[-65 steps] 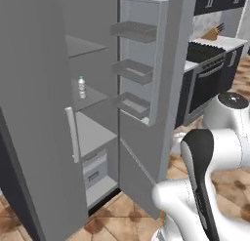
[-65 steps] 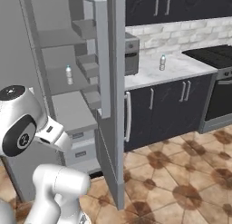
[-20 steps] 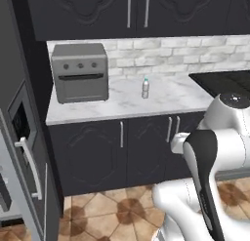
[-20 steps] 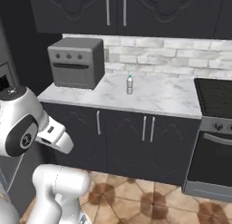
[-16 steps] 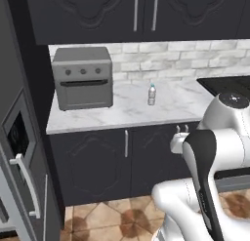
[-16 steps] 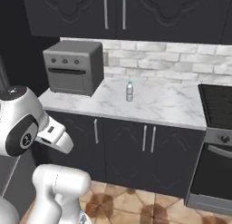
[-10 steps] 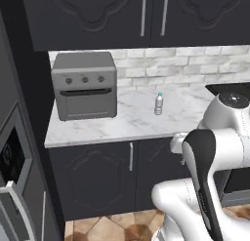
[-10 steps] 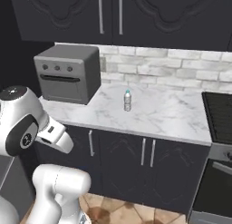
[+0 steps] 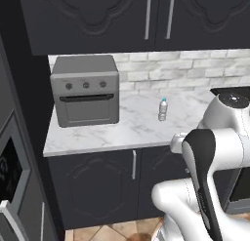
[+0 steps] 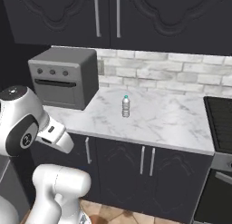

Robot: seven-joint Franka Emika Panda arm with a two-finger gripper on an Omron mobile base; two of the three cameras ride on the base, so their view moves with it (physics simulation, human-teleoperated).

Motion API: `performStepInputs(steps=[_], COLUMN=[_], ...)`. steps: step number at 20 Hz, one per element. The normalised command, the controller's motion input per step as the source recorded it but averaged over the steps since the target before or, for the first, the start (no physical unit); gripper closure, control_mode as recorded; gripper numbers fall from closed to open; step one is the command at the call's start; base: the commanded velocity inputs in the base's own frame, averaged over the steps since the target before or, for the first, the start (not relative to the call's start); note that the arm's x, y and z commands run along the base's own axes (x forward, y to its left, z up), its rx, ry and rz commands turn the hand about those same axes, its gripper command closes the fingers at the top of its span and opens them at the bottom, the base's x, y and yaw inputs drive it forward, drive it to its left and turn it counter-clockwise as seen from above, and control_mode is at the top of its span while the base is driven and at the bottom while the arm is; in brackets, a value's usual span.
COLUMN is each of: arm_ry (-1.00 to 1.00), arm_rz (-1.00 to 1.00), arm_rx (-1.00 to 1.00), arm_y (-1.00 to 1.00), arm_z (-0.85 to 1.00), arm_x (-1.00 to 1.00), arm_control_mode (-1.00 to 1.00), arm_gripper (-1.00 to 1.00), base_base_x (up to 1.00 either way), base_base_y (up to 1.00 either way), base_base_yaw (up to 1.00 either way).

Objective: Take the bottled waters from the counter and place them in the freezer to freeze. Close the freezer door after placing the bottles.

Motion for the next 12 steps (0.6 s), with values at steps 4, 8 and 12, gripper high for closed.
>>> performStepInputs(steps=[4,8,12], arm_ry=[0.00,0.00,0.00], arm_rz=[0.00,0.00,0.00], arm_rx=[0.00,0.00,0.00], arm_y=[0.00,0.00,0.00], arm_z=[0.00,0.00,0.00], arm_x=[0.00,0.00,0.00], arm_control_mode=[1.00,1.00,1.00], arm_gripper=[-1.00,-1.00,-1.00], base_base_x=[0.42,0.65,0.62], base_base_y=[0.19,0.13,0.01], base_base_yaw=[0.00,0.00,0.00])
